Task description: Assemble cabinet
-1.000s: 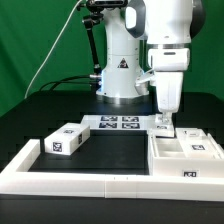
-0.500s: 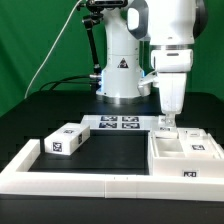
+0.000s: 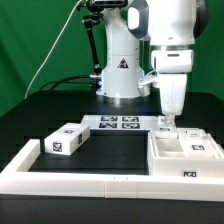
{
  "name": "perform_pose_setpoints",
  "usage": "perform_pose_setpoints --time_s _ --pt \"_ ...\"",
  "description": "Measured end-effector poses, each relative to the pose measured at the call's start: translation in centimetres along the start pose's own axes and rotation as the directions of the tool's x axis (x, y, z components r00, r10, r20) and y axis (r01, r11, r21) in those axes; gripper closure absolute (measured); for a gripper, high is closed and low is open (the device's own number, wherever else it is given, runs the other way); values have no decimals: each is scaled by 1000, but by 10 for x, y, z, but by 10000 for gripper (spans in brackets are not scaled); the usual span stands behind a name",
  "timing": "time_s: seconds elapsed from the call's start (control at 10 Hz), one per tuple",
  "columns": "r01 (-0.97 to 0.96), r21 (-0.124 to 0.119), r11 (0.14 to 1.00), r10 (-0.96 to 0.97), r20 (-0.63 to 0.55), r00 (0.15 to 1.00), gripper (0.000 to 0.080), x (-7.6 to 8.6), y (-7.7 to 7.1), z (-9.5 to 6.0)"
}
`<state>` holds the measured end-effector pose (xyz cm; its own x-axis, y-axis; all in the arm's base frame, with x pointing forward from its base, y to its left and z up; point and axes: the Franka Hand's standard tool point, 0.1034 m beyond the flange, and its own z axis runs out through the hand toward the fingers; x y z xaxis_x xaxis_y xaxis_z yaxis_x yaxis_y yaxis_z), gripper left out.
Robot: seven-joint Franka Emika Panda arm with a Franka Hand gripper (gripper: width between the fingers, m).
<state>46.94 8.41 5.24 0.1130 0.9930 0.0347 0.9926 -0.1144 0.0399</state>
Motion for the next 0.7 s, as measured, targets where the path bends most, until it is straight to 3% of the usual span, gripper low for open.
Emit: perform_pose_setpoints --time_s 0.3,0.5,0.7 --pt "0 -1 1000 0 -1 1000 731 0 0 0" --pt "3 11 1000 -3 6 1000 731 1 1 0" --pt "10 -3 1000 -10 -3 1000 731 0 12 1"
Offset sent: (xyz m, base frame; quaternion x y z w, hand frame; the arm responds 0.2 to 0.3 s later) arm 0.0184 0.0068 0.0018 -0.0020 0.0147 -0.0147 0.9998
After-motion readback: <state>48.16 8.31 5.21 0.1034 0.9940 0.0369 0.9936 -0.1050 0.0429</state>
